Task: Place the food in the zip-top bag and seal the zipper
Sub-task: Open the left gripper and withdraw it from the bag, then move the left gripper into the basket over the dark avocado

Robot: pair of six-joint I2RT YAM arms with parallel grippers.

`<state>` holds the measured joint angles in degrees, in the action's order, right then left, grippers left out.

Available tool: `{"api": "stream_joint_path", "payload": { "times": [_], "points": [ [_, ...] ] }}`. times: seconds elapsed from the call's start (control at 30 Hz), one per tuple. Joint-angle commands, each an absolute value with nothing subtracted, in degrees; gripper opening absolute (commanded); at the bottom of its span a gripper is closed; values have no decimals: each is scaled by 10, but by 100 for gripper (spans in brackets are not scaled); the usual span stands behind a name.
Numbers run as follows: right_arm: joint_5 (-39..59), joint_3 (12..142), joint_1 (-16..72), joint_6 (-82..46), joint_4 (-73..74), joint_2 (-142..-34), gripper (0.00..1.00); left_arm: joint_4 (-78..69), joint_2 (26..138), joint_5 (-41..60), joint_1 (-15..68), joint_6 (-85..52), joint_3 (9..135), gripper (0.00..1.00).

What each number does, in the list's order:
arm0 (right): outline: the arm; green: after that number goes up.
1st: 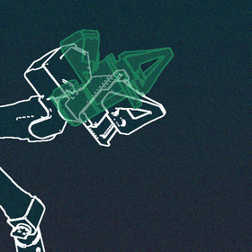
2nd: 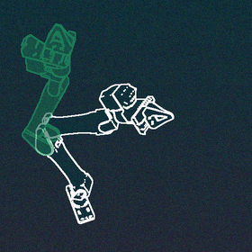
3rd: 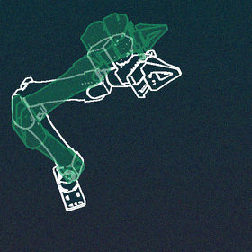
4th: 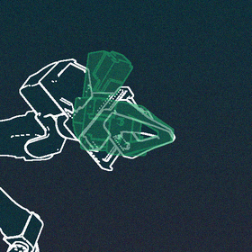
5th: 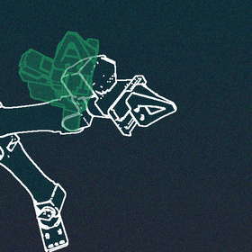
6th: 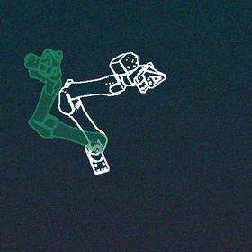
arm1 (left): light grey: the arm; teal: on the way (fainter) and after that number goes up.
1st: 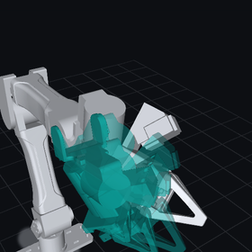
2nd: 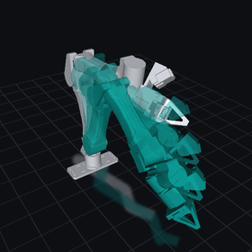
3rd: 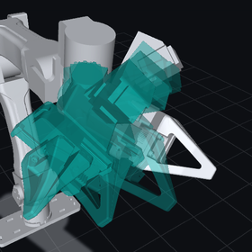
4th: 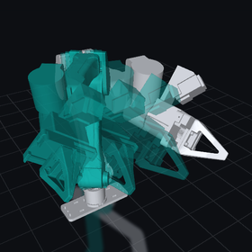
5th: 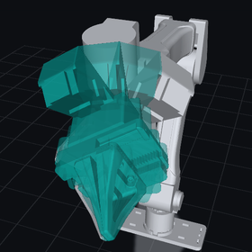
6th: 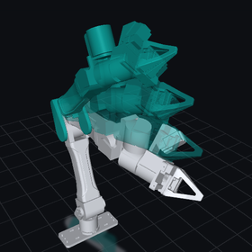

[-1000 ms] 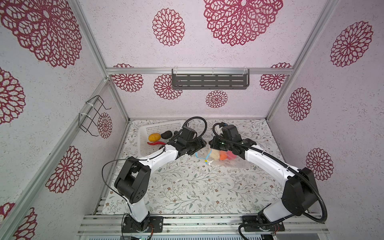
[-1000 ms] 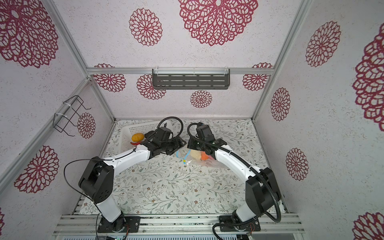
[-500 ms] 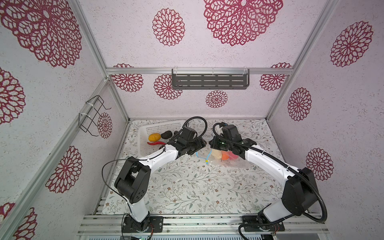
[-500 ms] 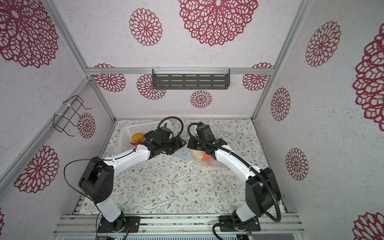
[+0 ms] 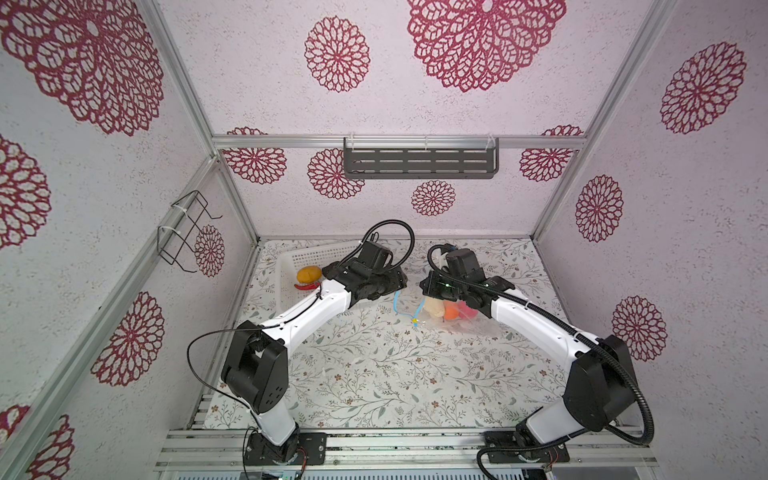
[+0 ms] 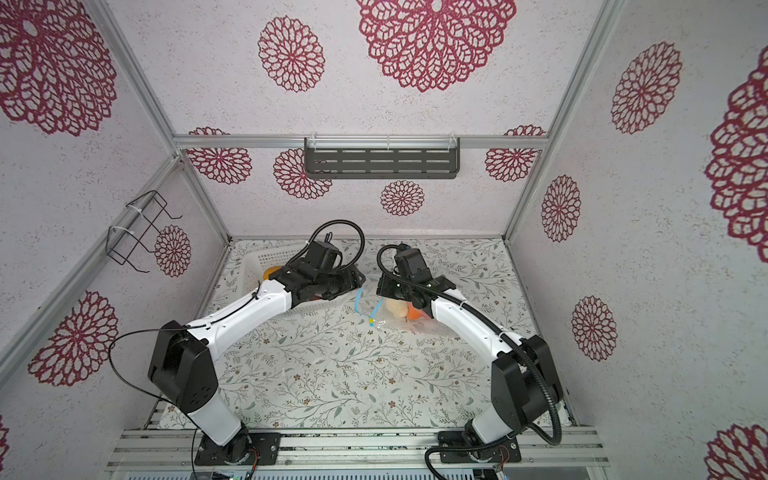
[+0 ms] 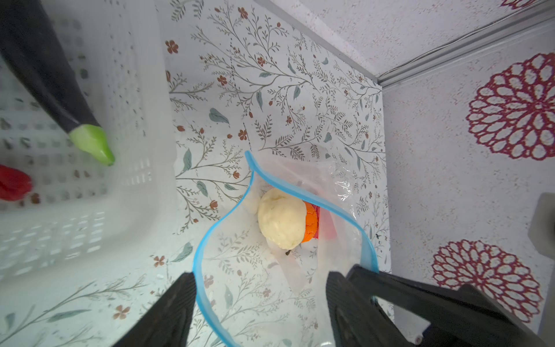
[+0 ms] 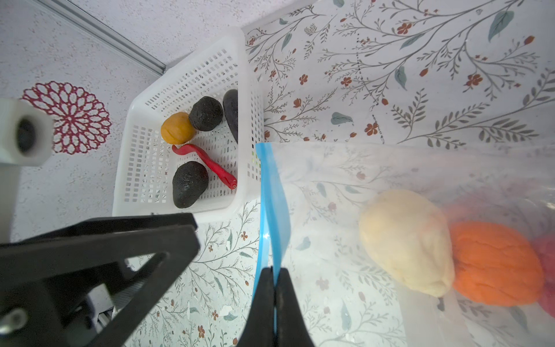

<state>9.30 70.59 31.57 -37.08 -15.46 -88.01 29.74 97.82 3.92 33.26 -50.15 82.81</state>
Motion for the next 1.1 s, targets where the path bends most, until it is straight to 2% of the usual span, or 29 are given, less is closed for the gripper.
{"api": "stream_joint_path", "payload": {
  "times": [0.0,0.17,0.53,0.77,1.07],
  "points": [
    [96,702,311,-367,-146,-860,0,391,957,1,307,-465,841,72],
    [97,698,312,-369,-143,-860,0,427,949,-9,269,-449,838,71],
    [102,700,314,-365,-145,-870,0,575,984,-36,158,-304,889,73],
    [105,701,324,-365,-147,-877,0,592,1025,-40,111,-265,891,76],
    [107,707,339,-365,-149,-892,0,604,1119,-67,90,-238,963,79]
  ]
}}
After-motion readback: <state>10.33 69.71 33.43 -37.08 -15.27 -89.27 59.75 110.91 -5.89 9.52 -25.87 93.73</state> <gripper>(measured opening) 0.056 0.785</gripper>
